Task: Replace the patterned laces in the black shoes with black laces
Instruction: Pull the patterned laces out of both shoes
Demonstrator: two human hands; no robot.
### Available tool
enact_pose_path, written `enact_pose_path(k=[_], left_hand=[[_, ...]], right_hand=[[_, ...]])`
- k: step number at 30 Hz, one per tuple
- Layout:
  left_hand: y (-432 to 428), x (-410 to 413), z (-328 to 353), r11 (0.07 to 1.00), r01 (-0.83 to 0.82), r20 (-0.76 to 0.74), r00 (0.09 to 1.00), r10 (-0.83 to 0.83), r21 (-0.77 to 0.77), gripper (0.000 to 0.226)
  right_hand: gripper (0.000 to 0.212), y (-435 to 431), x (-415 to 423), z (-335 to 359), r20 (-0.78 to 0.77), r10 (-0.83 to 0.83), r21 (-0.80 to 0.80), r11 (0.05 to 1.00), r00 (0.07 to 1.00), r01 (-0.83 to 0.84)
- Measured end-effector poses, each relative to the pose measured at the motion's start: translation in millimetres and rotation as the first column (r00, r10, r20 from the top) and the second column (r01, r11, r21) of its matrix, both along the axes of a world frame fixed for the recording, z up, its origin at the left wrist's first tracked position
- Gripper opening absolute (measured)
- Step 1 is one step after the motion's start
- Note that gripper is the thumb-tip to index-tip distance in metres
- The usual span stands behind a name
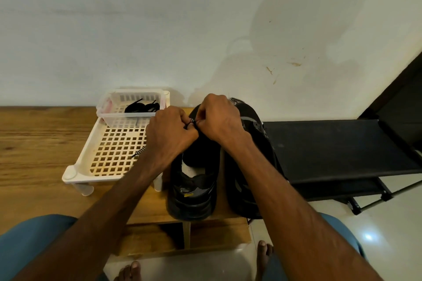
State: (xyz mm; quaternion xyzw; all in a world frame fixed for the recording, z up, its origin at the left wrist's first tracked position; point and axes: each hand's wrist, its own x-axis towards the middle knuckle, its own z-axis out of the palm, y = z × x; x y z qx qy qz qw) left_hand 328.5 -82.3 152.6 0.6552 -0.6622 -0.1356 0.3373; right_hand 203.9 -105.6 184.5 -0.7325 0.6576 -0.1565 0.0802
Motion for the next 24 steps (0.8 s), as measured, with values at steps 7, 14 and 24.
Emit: enact_pose_path(k=[7, 14, 24], left_hand=[[3.3, -2.1, 0.8, 1.0, -0.015, 0.016, 1.0, 0.015, -0.023, 0.004], [5.2, -6.3, 3.0, 1.0, -0.016, 0.019, 1.0, 0.016, -0.013, 0.004], [4.4, -2.6, 3.1, 1.0, 0.01, 0.035, 0.999, -0.01, -0.018, 0.011]], right_hand=[[0.012, 16.4, -45.4, 21.3, 0.368, -0.13, -0.223, 0.949, 0.92, 0.224], [0.006, 28.2, -64.5, 18.4, 0.661, -0.106, -0.454, 0.732, 0.743, 0.508], [0.042, 26.6, -22.2, 3.8, 0.016, -0.003, -0.179, 0.984, 1.0, 0.005]])
